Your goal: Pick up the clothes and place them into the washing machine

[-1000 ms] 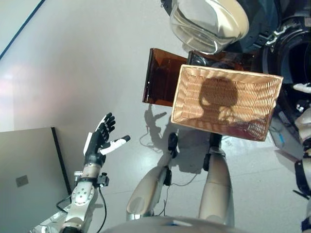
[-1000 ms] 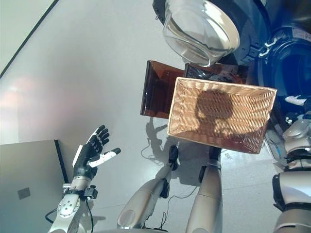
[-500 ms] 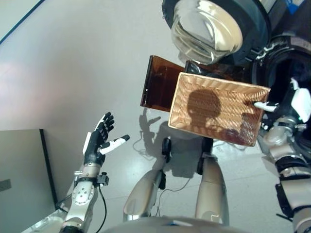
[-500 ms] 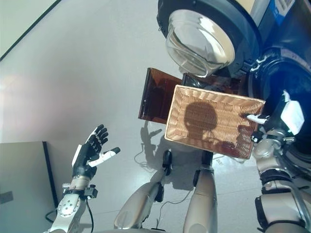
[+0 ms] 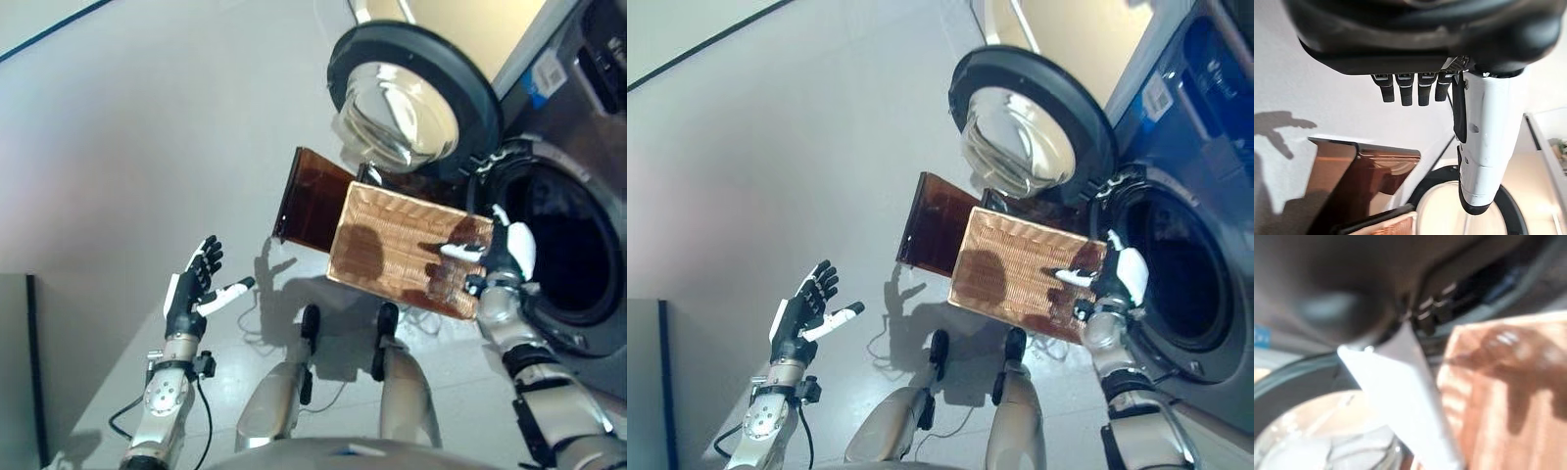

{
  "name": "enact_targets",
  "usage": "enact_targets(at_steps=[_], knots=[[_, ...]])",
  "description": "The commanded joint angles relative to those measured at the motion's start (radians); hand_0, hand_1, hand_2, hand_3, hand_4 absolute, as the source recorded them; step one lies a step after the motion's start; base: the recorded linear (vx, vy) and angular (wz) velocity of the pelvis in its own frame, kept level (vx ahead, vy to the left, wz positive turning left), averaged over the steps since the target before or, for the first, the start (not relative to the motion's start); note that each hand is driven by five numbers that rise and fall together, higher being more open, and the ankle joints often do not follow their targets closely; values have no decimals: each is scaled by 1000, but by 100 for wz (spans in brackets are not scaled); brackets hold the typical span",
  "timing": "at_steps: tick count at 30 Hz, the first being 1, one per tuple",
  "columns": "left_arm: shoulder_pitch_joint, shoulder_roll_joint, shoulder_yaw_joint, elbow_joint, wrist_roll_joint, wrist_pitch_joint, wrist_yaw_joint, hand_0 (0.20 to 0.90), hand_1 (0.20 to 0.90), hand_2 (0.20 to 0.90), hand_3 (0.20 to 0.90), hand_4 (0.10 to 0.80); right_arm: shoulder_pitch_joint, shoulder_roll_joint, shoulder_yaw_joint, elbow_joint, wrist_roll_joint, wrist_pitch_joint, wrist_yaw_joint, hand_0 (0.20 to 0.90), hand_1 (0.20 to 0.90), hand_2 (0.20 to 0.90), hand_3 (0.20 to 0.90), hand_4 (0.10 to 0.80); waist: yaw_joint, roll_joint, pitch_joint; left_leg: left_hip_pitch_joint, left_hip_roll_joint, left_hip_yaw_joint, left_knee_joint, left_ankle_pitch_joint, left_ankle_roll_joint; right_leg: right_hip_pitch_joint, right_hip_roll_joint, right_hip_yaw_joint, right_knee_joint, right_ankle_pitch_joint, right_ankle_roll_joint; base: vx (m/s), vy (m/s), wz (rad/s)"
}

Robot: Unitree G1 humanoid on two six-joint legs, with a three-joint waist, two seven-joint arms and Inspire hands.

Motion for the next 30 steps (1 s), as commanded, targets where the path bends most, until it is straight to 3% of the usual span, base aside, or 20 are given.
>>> enact_targets(at_steps=[1, 6, 15, 30], knots=[[-5, 25, 76, -12, 15, -54, 36, 900, 900, 900, 900, 800, 23, -19, 4, -56, 67, -86, 12, 900, 900, 900, 900, 800, -4, -49, -73, 14, -30, 10, -11, -79, -45, 85, -1, -4, -110, -9, 35, 79, 11, -4], [-26, -5, 85, 49, 29, -38, 51, 900, 900, 900, 900, 800, 86, 98, -60, -63, 225, -124, 59, 900, 900, 900, 900, 800, -18, -85, -110, 63, -24, 24, -11, -93, -42, 163, 9, -9, -175, 6, 38, 71, 25, -7], [-61, -28, 86, 230, 60, -3, 76, 900, 900, 900, 900, 800, 166, 213, -115, -60, 407, -149, 161, 900, 900, 900, 900, 800, -23, -128, -197, 175, -22, 67, -11, -131, -23, 277, 24, 18, -231, 13, 42, 69, 26, -19], [-66, -48, 97, 398, 67, 15, 78, 900, 900, 900, 900, 800, 276, 280, -131, -67, 415, -134, 218, 900, 900, 900, 900, 800, -31, -161, -308, 312, -17, 122, -10, -163, -13, 396, 48, 50, -242, -14, 39, 14, 2, -11]])
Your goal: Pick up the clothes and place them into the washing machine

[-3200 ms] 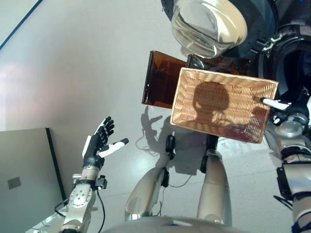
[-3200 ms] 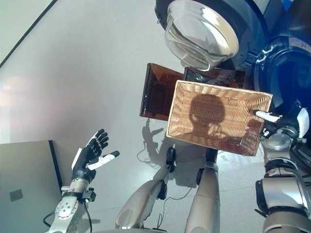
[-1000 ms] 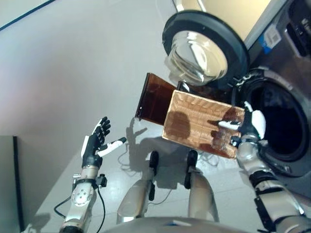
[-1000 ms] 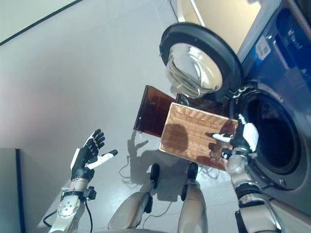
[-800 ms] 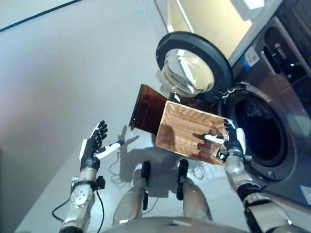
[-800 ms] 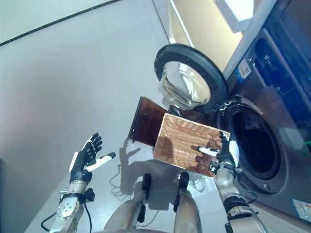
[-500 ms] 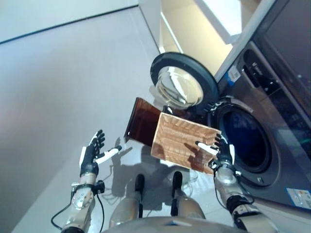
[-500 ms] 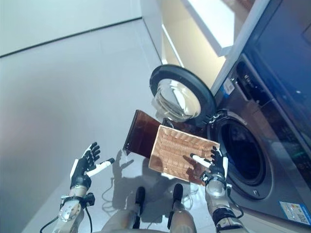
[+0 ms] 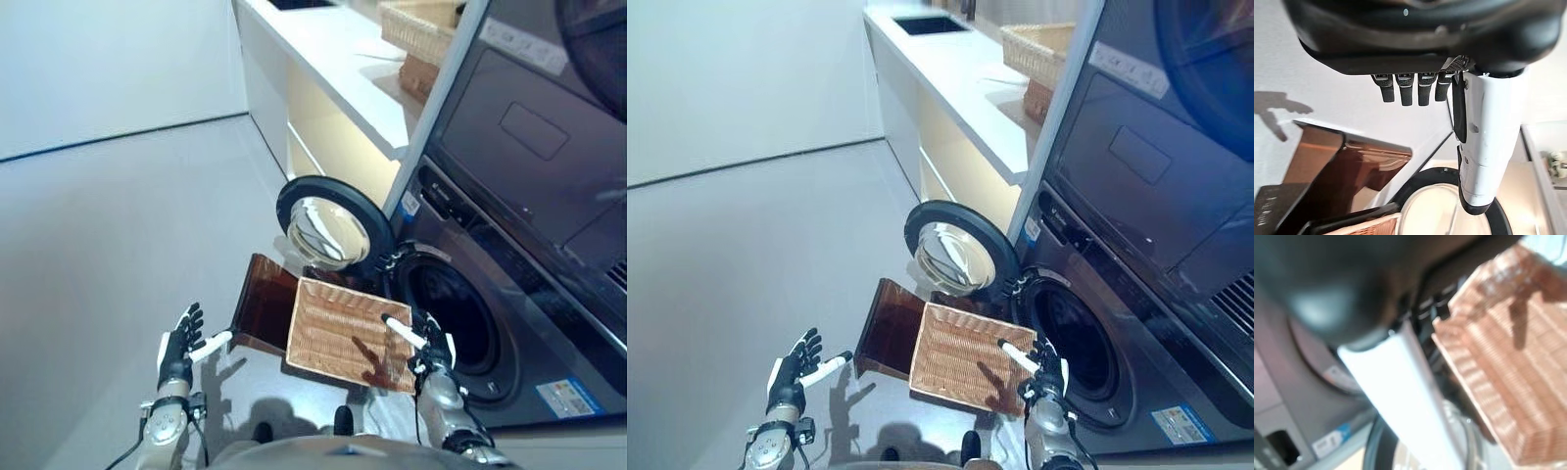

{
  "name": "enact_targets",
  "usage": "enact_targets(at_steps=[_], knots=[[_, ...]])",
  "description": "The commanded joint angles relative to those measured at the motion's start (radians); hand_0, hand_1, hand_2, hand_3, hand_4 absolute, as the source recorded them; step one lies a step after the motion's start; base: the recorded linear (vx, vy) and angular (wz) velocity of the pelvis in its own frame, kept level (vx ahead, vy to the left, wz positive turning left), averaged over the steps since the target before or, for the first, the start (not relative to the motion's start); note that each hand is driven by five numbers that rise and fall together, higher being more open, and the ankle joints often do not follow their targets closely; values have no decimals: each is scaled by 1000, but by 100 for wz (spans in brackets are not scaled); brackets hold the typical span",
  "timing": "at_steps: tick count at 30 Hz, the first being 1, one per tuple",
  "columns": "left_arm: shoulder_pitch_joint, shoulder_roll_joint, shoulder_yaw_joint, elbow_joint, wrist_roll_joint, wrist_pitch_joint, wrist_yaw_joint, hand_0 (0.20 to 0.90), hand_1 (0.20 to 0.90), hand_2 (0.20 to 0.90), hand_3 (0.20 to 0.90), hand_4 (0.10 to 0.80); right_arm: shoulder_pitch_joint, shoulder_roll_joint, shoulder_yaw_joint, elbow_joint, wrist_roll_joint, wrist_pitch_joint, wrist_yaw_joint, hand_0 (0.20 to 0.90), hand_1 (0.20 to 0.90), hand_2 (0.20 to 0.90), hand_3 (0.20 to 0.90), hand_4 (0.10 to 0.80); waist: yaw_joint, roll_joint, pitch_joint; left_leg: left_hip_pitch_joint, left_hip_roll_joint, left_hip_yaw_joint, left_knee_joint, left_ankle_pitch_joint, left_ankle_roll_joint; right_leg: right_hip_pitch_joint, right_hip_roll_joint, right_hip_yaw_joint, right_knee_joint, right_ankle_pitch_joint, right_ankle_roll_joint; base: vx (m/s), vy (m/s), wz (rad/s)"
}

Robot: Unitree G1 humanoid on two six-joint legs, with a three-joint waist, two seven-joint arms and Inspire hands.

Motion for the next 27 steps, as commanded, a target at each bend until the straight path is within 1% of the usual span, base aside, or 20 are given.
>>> enact_targets(at_steps=[1, 5, 10, 13, 20, 24, 27], knots=[[-49, 8, 35, 7, 26, -67, 15, 900, 900, 900, 900, 800, -27, -30, -40, -57, -12, -83, 1, 900, 900, 900, 900, 800, 13, -1, -41, 42, -16, 16, -1, -74, -38, 56, 29, -19, 25, -113, 19, -38, -1, -2], [-44, 9, 48, 16, 21, -69, 19, 900, 900, 900, 900, 800, -3, -24, -39, -66, -19, -83, 9, 900, 900, 900, 900, 800, 10, -9, -54, 55, -10, 20, -2, -72, -41, 71, 33, -20, 17, -113, 19, -38, 3, 2], [-44, 6, 47, 23, 18, -67, 23, 900, 900, 900, 900, 800, 0, -20, -32, -43, -39, -78, 0, 900, 900, 900, 900, 800, 12, -19, -63, 62, -7, 25, -2, -68, -41, 78, 38, -18, 13, -106, 20, -70, 5, -1], [-49, 12, 45, 29, 23, -64, 26, 900, 900, 900, 900, 800, -1, -11, -34, -29, -46, -74, -6, 900, 900, 900, 900, 800, 12, -28, -74, 60, 0, 29, -2, -70, -45, 82, 43, -21, 4, -104, 20, -50, 4, 5], [-45, 15, 45, 40, 28, -59, 38, 900, 900, 900, 900, 800, -21, 0, -12, 11, -61, -66, -14, 900, 900, 900, 900, 800, 19, -34, -77, 69, -4, 26, -2, -72, -39, 99, 40, -25, -1, -101, 23, -23, 21, 1], [-42, 20, 50, 31, 20, -58, 49, 900, 900, 900, 900, 800, -1, 23, -20, -77, 12, -89, 0, 900, 900, 900, 900, 800, 16, -33, -71, 69, -8, 27, -2, -69, -34, 97, 35, -22, 0, -95, 25, -13, 33, -4], [-40, 20, 49, 42, 33, -50, 53, 900, 900, 900, 900, 800, 13, 22, 3, -94, -31, -82, -3, 900, 900, 900, 900, 800, 13, -33, -69, 66, -11, 29, -2, -68, -33, 93, 34, -20, 0, -92, 27, -3, 7, -1]])
